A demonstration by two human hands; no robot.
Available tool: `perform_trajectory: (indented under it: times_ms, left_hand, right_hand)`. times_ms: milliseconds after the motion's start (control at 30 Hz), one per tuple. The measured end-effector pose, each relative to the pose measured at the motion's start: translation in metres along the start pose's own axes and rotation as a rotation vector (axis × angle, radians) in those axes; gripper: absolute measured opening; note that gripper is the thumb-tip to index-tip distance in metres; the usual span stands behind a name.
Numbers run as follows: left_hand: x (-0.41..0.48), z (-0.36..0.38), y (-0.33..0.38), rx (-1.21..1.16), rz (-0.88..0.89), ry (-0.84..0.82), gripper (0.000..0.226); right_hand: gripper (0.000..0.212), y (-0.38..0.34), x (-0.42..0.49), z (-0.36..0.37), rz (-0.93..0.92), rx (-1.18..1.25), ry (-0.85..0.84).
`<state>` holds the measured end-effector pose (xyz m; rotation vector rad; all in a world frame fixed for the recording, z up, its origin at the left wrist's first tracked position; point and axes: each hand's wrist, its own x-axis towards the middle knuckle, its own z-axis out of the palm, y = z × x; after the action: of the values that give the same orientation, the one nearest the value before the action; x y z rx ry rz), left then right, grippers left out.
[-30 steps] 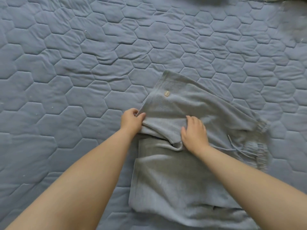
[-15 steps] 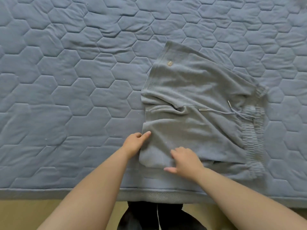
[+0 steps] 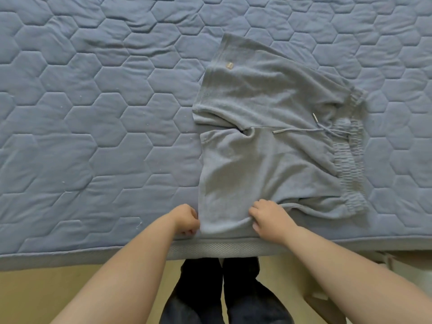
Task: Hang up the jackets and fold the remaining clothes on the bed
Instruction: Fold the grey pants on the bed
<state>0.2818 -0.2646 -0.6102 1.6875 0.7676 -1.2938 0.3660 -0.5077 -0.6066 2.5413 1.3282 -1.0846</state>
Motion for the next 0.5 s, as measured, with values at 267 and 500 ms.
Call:
perform_trajectory:
  times_ms: [267,500]
  left_hand:
    - [-0.001,0.032,0.009,-0.686,-0.065,-0.072,0.025]
    - [0.003,0.061,0.011,-0.936,-0.071,0.413,0.017]
  right_hand:
    - [0.033,0.014,-0.033,0.011,0.241,-0.173,0.179]
    - [0.008,0.065,-0.065,0.026,0.346,-0.157,0.06]
